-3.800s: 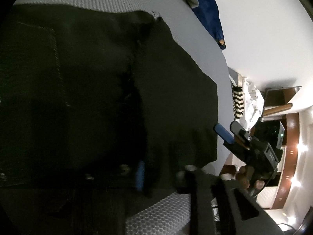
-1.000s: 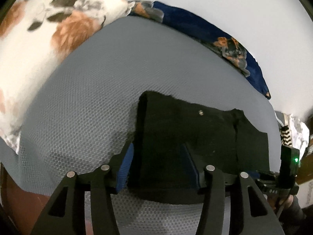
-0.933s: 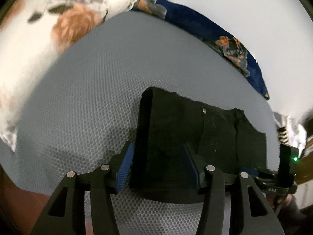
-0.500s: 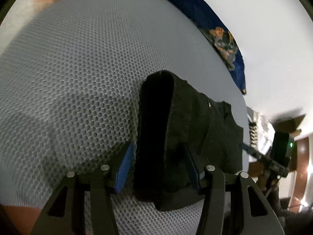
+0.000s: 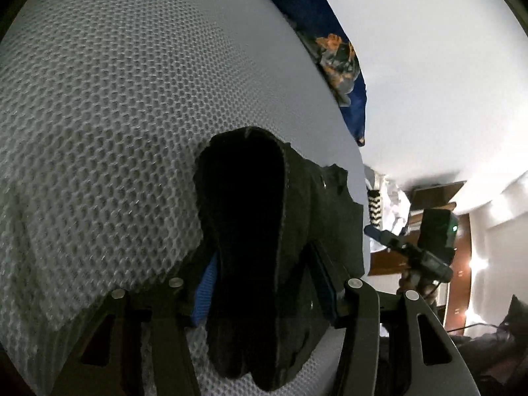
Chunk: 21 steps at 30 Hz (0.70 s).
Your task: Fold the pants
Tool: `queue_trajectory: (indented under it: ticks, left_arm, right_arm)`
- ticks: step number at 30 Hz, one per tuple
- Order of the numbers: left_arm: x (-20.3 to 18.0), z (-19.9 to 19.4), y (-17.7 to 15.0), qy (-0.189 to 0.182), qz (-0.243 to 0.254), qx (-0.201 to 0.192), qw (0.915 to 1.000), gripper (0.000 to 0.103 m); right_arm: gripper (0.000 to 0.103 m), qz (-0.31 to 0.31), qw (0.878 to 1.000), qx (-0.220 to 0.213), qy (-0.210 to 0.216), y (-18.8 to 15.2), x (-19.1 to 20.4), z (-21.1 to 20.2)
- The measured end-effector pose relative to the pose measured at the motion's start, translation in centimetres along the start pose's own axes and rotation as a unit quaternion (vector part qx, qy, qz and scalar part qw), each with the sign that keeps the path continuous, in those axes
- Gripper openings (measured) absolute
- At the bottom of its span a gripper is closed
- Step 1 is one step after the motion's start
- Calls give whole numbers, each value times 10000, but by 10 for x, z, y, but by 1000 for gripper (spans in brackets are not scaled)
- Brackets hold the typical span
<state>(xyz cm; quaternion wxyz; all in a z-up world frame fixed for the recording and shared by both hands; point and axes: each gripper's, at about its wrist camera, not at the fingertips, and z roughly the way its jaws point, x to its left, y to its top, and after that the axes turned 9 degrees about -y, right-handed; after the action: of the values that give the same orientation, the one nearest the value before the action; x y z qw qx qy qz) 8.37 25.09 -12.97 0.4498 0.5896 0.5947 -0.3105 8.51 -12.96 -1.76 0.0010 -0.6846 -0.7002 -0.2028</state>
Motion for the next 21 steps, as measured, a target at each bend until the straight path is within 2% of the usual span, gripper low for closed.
queue_trajectory:
  ticks: [5,7,8,12,15,17,21]
  left_arm:
    - [-13,16,2,109,254,-118,9995,52]
    - [-18,18,-3,318,465,-235,9981,48]
    - [-21,19,-6,457,551,-289,9970,43]
    - [-31,18,-12,684,460,-454,9956,32]
    - [-46,18,-15,669,313,-595,9955,27]
    - [-62,14,-20,510,165,-715,9960,26]
    - [-108,23,-31,285,165,-924,9952,25]
  right_arm:
    - [59,13,9999,-155,-15,4,3,-2]
    - [59,-9,9996,-255,-103,4,2,-6]
    - [60,-21,9994,-295,-151,4,1,-8]
    - [60,113,9988,-431,-199,1,-11,-17]
    - [60,253,9981,-537,-179,-3,-23,-25]
    - [60,305,9975,-620,-177,-5,-30,-31]
    - [61,496,9954,-802,-139,-12,-52,-47]
